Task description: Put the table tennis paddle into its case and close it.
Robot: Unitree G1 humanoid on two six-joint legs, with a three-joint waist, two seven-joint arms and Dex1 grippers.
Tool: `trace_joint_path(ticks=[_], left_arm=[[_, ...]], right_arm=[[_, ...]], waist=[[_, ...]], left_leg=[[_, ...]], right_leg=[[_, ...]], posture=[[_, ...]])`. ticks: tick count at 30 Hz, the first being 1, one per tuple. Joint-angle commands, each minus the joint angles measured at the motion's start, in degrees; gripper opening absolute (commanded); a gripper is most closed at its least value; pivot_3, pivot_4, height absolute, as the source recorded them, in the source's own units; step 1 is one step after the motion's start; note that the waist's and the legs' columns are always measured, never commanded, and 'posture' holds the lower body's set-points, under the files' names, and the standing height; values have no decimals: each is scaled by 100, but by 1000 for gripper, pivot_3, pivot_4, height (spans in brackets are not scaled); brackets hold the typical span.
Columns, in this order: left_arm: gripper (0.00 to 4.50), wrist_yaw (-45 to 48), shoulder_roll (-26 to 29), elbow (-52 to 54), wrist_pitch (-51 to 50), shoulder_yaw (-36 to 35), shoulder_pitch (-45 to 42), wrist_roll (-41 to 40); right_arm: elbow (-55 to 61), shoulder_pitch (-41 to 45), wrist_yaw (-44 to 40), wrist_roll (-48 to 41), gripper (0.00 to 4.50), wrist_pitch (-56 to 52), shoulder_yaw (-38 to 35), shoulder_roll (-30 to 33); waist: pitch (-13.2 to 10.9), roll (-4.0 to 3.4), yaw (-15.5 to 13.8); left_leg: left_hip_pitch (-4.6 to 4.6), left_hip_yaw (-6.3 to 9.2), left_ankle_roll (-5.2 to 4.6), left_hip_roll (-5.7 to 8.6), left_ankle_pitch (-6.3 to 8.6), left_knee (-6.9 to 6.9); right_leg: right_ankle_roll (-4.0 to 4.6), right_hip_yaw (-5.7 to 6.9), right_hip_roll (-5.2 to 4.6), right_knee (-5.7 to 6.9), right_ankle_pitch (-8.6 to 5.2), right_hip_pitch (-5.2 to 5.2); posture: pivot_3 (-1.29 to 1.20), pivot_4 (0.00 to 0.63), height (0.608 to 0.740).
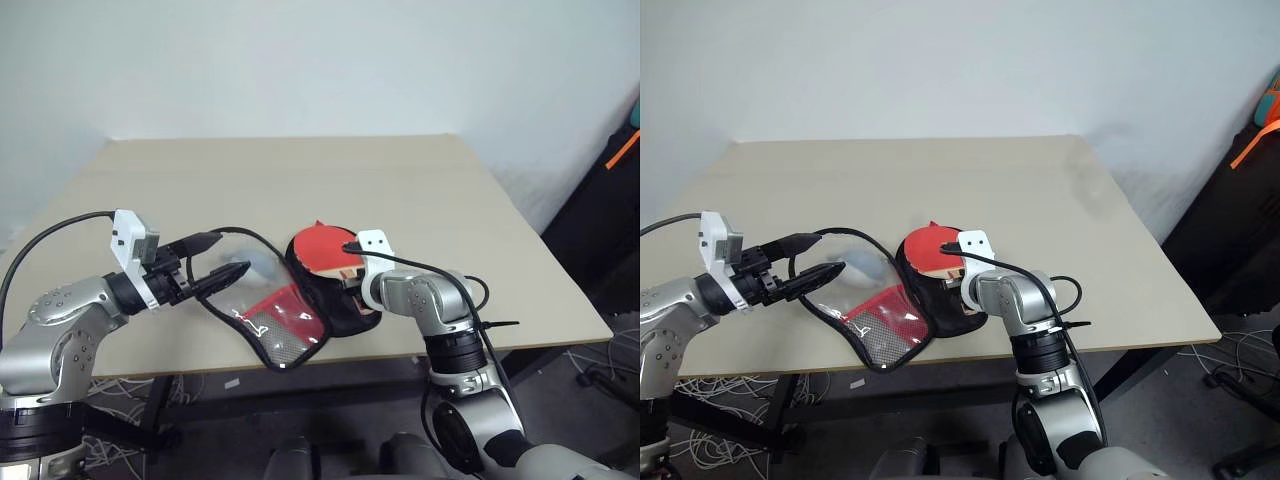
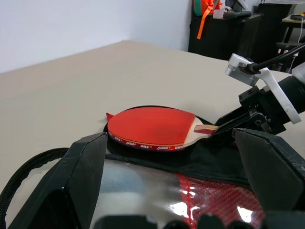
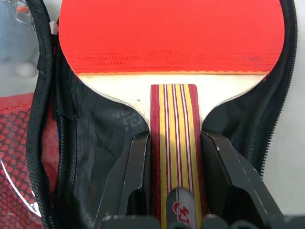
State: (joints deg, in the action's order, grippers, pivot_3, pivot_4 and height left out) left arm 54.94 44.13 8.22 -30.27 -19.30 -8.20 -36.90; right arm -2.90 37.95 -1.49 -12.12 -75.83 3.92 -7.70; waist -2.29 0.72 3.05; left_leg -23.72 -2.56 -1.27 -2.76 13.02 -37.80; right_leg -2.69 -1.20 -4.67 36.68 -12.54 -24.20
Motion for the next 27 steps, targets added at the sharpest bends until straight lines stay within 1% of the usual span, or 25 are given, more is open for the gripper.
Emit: trace_joint_path(ticks=[1,4,5,7,12,13,18,20,21,24,27], left_arm=[[4500,-29,2,200,33,-83,-15,-76],[4500,-42,-1,220,35,-90,18,-81],[4500,-44,-1,227,35,-93,31,-83],[4500,-48,-7,238,40,-94,50,-84],[4500,-48,-3,227,31,-93,28,-89],[4500,-37,13,214,25,-106,16,-95],[4500,39,124,142,-13,-215,-34,-137],[4500,88,194,112,-61,-334,-75,-225],[4500,115,242,85,-90,-399,-95,-268],[4500,240,433,-55,-144,-615,-52,-346],[4500,476,616,-230,-300,-901,157,-510]], right_arm=[[24,190,-28,-88,1115,-149,-74,-221],[28,193,-54,-115,1115,-190,-71,-272],[29,195,-76,-128,1845,-192,-60,-280],[27,207,-136,-185,2430,-218,-79,-309],[238,193,-371,-584,4228,-368,-472,-425],[320,177,-408,-655,4469,-355,-544,-386],[783,75,-705,-952,4469,-300,-791,59],[1076,24,-974,-1106,4469,-306,-931,446],[1247,-7,-1145,-1207,4469,-288,-983,676],[1835,-149,-1898,-1604,4469,-133,-1104,1648],[2122,-449,-2626,-1748,4469,341,-1085,2728]], waist=[[0,0,0],[0,0,1],[0,0,1],[0,-1,-2],[-1,-1,-3],[-1,-1,-2],[-1,-2,-1],[-2,-2,-9],[-3,-2,-12],[-4,0,-14],[-4,-1,-7]], left_leg=[[0,0,2,0,1,1],[0,0,14,0,8,1],[0,0,15,0,9,1],[-1,0,14,0,8,0],[-1,0,14,0,8,0],[-1,0,14,0,8,0],[-2,0,17,0,10,2],[-2,1,18,0,11,2],[-4,3,19,0,11,1],[-9,5,19,7,11,1],[-9,3,19,8,12,6]], right_leg=[[0,0,0,0,-1,0],[3,0,0,0,-2,-1],[3,0,0,0,-2,-1],[3,0,0,-1,-2,-1],[3,0,-1,-1,-4,-1],[3,1,-1,-1,-4,-1],[-5,1,-1,-2,-9,-2],[-4,1,-1,-3,-10,-2],[-3,5,-2,-6,-11,-3],[-4,15,-16,-12,-12,-8],[-4,15,-18,-20,-13,-8]], posture=[[0,0,740],[0,0,740],[0,0,740],[0,0,740],[0,0,740],[0,0,740],[0,0,740],[0,0,740],[0,0,740],[0,0,740],[0,0,740]])
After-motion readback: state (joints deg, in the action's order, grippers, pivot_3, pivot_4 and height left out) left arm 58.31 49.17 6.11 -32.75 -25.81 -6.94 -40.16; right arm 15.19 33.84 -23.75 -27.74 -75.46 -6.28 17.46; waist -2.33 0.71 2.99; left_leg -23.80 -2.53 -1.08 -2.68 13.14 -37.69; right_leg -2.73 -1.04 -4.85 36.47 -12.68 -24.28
